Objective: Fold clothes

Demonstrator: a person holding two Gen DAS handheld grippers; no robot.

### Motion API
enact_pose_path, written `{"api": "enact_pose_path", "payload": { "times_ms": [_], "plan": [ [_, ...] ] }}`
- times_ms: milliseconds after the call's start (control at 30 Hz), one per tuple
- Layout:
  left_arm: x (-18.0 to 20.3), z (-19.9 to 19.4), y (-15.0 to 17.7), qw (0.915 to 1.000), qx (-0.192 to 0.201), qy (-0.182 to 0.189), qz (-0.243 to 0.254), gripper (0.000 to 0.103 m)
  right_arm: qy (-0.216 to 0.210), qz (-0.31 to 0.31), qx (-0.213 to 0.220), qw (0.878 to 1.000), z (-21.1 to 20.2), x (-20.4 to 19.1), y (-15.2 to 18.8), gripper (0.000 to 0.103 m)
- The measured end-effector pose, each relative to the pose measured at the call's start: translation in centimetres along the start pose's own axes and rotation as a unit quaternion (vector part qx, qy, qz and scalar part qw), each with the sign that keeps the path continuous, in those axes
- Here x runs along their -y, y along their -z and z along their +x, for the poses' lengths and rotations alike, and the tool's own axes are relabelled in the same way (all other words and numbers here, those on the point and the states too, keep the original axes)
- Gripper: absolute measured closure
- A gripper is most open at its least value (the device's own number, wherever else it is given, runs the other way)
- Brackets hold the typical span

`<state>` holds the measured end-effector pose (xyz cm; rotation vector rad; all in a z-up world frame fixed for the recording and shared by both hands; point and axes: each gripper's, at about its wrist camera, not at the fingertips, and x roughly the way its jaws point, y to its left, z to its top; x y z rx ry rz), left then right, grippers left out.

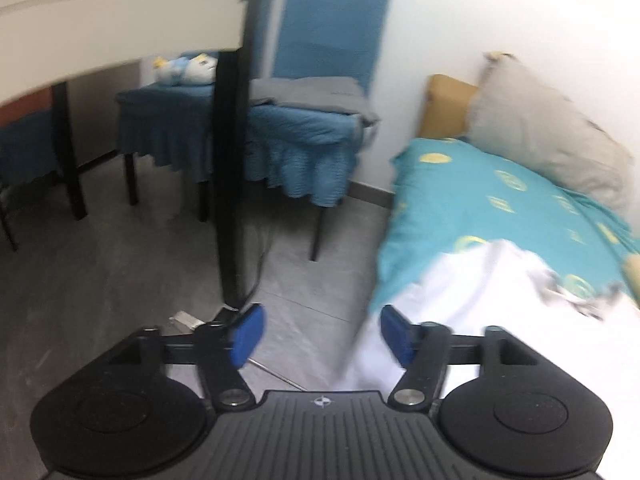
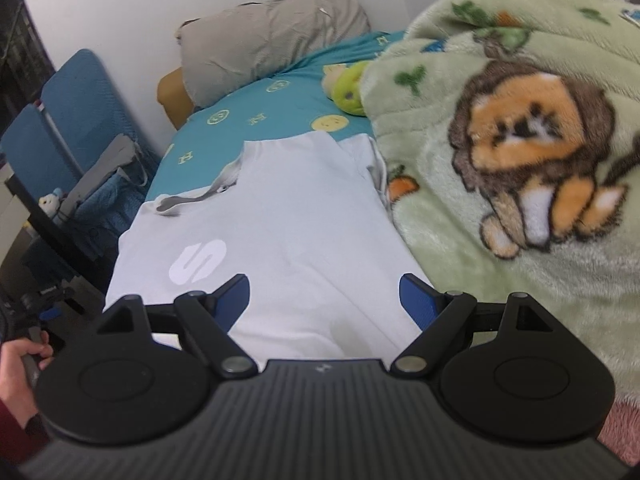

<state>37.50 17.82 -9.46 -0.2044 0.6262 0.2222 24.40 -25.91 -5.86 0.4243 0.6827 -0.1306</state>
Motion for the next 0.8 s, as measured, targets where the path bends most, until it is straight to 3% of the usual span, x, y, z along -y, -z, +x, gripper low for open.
{"api": "enact_pose_path", "payload": {
  "times_ms": [267,433,533,633,733,800],
  "plan": [
    [4.2,-13.2,4.2,0.9939,0.024,0.086,0.065,0.013,-0.013,-0.03,0.021,0.999,-2.2,-0.8,0.5,0.02],
    [6.2,-19.2,8.0,0.9895,0.033,0.117,0.079,0.007,-0.017,-0.033,0.04,0.999,-4.1,-0.5,1.0,0.02],
    [5.9,-19.9,10.4,0.991,0.01,0.104,0.085,0.007,-0.015,-0.031,0.043,0.998,-4.9,-0.2,1.4,0.02],
    [4.3,-18.5,11.8,0.9936,-0.025,0.067,0.087,0.008,-0.016,-0.026,0.04,0.999,-5.5,0.0,1.7,0.02],
    [2.7,-16.6,11.6,0.9955,-0.057,0.043,0.062,0.01,-0.012,-0.02,0.038,0.999,-5.7,0.2,1.7,0.02],
    [1.7,-16.2,11.3,0.9967,-0.056,0.047,0.037,0.01,-0.006,-0.016,0.038,0.999,-5.8,0.5,1.7,0.02]
  ]
}}
